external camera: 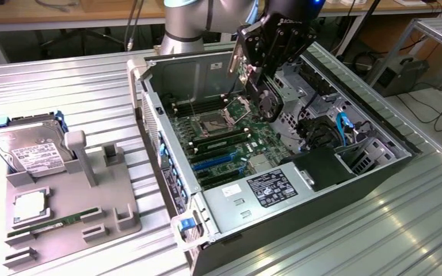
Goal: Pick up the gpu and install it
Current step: 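Insert the gpu into the slot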
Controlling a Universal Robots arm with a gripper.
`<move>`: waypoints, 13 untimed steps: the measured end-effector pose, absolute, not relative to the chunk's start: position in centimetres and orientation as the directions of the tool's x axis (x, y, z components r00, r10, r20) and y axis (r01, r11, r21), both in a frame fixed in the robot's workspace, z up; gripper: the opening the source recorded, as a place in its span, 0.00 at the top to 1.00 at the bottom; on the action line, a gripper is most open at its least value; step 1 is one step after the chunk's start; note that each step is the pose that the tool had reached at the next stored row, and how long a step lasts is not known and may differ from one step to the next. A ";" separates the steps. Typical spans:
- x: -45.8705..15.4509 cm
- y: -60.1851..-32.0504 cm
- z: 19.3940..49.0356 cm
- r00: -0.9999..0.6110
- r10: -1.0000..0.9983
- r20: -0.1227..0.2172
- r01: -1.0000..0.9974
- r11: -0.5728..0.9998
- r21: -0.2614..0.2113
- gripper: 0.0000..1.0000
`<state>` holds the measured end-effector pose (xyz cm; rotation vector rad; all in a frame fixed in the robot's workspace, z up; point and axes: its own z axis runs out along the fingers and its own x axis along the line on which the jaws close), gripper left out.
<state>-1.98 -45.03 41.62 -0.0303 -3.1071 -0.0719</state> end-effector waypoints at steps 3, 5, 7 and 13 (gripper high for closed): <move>-2.0 -45.0 41.6 -0.999 0.019 0.034 0.020 0.999 0.046 0.74; -2.0 -45.0 41.6 -0.999 0.019 0.034 0.020 0.999 0.046 0.74; -2.0 -45.0 41.6 -0.999 0.019 0.034 0.020 0.999 0.046 0.74; -1.9 -45.0 41.6 -0.999 0.010 0.034 0.012 0.999 0.046 0.74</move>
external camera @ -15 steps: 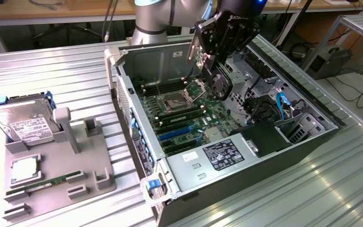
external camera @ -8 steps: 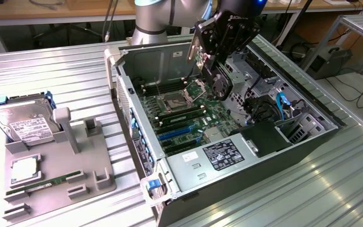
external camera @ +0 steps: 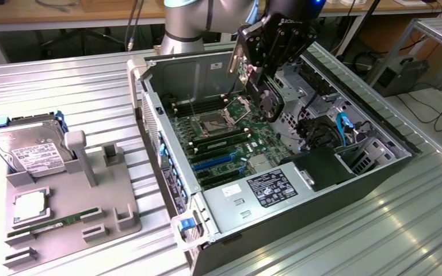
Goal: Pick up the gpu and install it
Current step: 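Insert the gpu into the slot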
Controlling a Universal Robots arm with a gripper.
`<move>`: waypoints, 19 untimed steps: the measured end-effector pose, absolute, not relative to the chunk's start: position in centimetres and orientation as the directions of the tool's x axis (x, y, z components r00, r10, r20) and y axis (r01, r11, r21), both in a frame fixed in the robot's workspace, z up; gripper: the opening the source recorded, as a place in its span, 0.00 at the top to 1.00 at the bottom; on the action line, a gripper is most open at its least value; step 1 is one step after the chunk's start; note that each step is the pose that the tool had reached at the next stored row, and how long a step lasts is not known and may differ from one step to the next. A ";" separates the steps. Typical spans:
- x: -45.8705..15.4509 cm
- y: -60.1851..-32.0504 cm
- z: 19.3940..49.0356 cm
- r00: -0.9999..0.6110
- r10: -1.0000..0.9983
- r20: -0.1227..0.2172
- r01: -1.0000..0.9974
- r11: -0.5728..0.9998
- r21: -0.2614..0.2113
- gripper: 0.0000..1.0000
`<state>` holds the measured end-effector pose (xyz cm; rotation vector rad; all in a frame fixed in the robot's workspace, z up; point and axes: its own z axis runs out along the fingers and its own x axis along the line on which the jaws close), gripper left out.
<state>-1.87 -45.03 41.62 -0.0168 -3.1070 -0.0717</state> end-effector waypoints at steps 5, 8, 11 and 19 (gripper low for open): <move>-1.9 -45.0 41.6 -0.995 -0.094 0.034 -0.092 0.995 0.046 0.74; -1.9 -45.0 41.5 -0.986 -0.164 0.034 -0.163 0.986 0.046 0.74; -1.9 -45.0 41.5 -0.975 -0.219 0.033 -0.218 0.975 0.046 0.74; -1.9 -45.0 41.2 -0.930 -0.366 0.030 -0.364 0.930 0.046 0.74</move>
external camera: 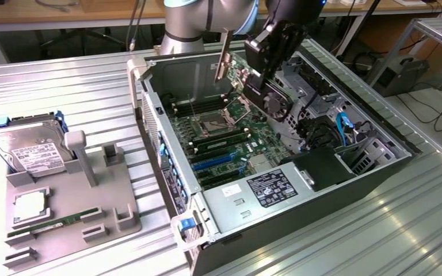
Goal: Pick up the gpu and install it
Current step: 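Insert the gpu into the slot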
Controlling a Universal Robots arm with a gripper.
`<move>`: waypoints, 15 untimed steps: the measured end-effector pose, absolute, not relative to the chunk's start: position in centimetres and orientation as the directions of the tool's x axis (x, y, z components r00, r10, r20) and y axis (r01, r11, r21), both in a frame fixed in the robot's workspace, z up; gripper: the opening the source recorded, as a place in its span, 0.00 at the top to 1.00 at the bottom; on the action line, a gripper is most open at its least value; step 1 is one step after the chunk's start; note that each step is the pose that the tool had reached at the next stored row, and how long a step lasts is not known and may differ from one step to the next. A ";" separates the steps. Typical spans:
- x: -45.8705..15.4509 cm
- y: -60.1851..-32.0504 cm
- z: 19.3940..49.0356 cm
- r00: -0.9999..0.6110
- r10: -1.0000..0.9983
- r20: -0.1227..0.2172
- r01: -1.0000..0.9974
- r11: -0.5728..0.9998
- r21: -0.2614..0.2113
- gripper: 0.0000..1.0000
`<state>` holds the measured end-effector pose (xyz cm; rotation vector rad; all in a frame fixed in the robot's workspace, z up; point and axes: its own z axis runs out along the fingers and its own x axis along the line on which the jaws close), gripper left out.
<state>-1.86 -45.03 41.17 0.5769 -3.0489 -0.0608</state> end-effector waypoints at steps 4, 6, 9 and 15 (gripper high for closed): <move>-1.9 -45.0 41.0 -0.903 -0.429 0.028 -0.428 0.903 0.045 0.74; -1.9 -45.0 40.9 -0.885 -0.465 0.027 -0.463 0.885 0.044 0.74; -1.9 -45.0 40.8 -0.852 -0.522 0.026 -0.521 0.852 0.043 0.74; -1.9 -45.0 40.6 -0.789 -0.614 0.023 -0.613 0.789 0.041 0.74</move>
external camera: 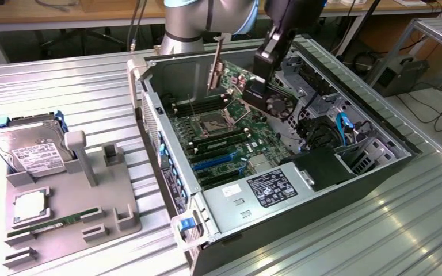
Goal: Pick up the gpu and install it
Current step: 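Insert the gpu into the slot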
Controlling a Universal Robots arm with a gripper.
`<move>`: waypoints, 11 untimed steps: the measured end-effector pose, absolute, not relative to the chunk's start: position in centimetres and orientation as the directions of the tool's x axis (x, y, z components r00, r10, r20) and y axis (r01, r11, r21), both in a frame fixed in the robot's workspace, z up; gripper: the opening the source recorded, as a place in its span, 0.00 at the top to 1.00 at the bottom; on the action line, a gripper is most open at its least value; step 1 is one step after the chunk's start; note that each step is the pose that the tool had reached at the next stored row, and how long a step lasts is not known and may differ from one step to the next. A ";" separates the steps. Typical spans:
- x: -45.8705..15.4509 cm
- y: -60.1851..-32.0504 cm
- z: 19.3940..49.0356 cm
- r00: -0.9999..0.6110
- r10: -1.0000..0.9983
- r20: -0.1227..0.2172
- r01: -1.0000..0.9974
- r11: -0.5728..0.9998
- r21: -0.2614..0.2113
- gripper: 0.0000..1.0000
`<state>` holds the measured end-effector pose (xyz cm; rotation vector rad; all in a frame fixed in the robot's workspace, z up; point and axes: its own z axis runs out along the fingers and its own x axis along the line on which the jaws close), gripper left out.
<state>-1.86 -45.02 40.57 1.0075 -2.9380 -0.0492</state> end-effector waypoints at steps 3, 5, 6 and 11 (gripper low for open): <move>-1.9 -45.0 40.4 -0.746 -0.666 0.021 -0.665 0.746 0.040 0.74; -1.9 -45.0 40.4 -0.716 -0.698 0.020 -0.697 0.716 0.039 0.74; -1.9 -45.0 40.3 -0.702 -0.712 0.020 -0.711 0.702 0.038 0.74; -1.9 -45.0 40.2 -0.639 -0.769 0.017 -0.769 0.639 0.036 0.74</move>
